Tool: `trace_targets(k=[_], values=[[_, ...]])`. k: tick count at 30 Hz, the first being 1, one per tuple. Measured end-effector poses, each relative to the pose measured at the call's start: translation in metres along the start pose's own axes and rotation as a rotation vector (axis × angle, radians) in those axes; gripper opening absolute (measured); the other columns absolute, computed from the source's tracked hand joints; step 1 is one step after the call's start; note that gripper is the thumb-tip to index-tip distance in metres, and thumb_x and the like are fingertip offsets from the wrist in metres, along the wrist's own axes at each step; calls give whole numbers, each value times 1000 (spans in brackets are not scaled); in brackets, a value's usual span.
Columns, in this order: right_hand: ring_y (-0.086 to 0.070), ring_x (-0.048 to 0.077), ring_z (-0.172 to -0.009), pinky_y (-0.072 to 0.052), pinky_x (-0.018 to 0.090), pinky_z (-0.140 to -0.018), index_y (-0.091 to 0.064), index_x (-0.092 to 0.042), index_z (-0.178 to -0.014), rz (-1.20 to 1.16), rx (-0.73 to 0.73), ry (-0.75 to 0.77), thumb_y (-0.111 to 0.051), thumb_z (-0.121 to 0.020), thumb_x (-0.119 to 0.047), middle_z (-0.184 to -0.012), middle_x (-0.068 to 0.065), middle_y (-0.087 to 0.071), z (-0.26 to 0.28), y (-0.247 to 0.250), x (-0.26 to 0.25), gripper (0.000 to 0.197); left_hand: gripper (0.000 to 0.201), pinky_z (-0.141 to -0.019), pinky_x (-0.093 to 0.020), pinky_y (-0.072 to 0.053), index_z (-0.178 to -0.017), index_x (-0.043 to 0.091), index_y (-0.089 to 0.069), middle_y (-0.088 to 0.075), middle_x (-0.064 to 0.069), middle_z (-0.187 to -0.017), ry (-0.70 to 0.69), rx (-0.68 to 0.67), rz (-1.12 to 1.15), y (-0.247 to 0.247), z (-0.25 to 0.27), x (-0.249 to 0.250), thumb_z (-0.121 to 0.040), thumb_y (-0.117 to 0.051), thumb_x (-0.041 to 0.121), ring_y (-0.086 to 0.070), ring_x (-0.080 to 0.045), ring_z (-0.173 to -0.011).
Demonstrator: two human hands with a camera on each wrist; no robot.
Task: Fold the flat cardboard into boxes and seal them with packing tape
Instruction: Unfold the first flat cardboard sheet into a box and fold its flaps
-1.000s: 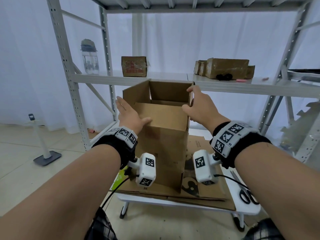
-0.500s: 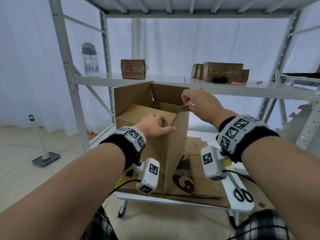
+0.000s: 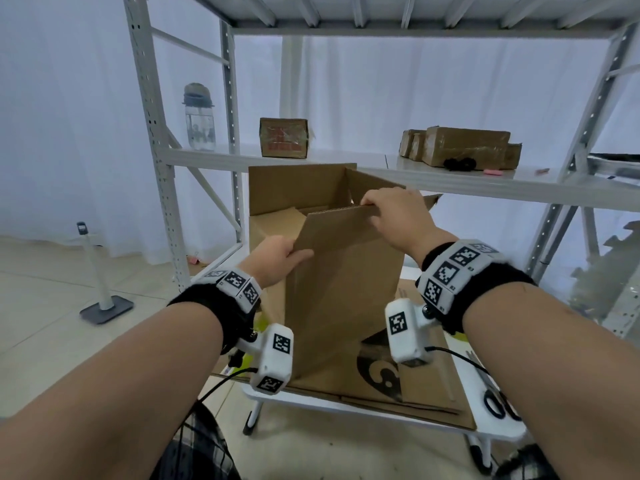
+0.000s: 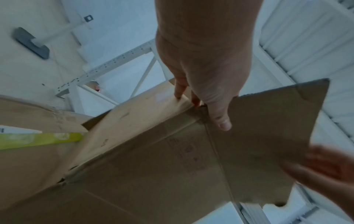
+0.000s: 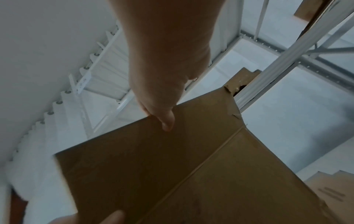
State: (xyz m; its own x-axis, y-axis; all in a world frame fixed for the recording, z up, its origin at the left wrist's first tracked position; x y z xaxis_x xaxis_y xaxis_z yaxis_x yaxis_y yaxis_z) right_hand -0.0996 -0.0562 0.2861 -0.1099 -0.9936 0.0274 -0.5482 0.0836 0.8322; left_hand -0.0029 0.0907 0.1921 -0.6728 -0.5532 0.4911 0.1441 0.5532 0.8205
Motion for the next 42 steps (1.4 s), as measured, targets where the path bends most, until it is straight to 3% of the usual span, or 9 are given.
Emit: trace_targets(k=[4,8,11,20,26,32,36,39,42], values=[[-55,28,-106,-29,42,-100,-60,-23,-104,16,7,-206,-55,-96,-23,-102,2,-65,11,-6,47,10,24,-74,-18,-45,-89,11,-66,-70,-4,-90,18,48,185,11,-1,-17,-96,-55,31,-62,-13,-79],[-58,26,-93,-34,39,-93,-58,-24,-90,-58,12,-147,-55,-97,-19,-91,0,-64,12,-12,40,9,32,-95,-30,-46,-121,5,-60,-66,-7,-113,33,168,412,26,-17,-19,-91,-64,12,-61,-21,-105],[-58,25,-91,-40,35,-81,-63,-19,-98,-50,-4,-113,-55,-96,-22,-95,1,-60,4,-15,31,8,41,-80,-30,-50,-110,11,-49,-61,-3,-93,7,311,495,49,-22,-15,-82,-75,23,-59,-17,-85],[-45,22,-103,-50,37,-86,-58,-15,-101,-77,25,-181,-66,-90,-26,-112,4,-41,0,-20,36,18,41,-86,-35,-50,-104,21,-47,-55,-6,-125,-156,149,-325,58,-41,41,-82,-70,47,-58,-23,-101],[-35,30,-126,-45,42,-94,-43,-19,-127,-78,-53,-321,-72,-83,-36,-134,12,-36,3,-17,62,55,47,-68,-34,-46,-105,14,-36,-55,-3,-86,-34,12,-350,48,-51,34,-85,-68,41,-54,-21,-76],[-45,37,-126,-42,48,-99,-19,-24,-150,-127,-143,-425,-78,-74,-46,-139,15,-47,6,-26,99,99,23,-72,-31,-39,-105,14,-39,-52,-2,-92,-22,-94,-560,37,-53,25,-98,-50,32,-49,-21,-81],[-54,29,-118,-42,43,-98,-40,-22,-140,-104,-254,-399,-74,-81,-39,-128,5,-58,8,-36,104,70,15,-67,-31,-35,-96,14,-35,-47,-1,-77,-43,-108,-567,31,-50,20,-101,-42,26,-45,-20,-73],[-57,24,-104,-42,39,-92,-65,-23,-103,24,-245,-350,-64,-90,-38,-99,-1,-62,7,-38,97,20,8,-72,-33,-46,-98,17,-43,-55,-3,-85,-91,-10,-609,32,-47,24,-101,-42,24,-51,-22,-75],[-57,24,-94,-43,37,-84,-63,-24,-86,2,-207,-351,-58,-95,-33,-88,0,-60,9,-36,92,14,7,-70,-32,-45,-93,19,-46,-63,-4,-89,-127,126,-669,41,-45,32,-97,-47,24,-56,-24,-77]])
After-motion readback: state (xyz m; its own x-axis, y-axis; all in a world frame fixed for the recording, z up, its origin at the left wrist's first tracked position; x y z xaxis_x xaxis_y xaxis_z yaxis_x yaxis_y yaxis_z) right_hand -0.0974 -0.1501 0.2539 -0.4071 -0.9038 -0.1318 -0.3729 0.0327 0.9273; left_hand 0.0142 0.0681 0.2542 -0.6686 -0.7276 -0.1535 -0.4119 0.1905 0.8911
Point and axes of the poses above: each hand's wrist, its own z-axis away from the middle knuckle, its own y-axis out of the back of the hand, x = y × z, the point moved 9 cm from there along -z, towards the middle knuckle
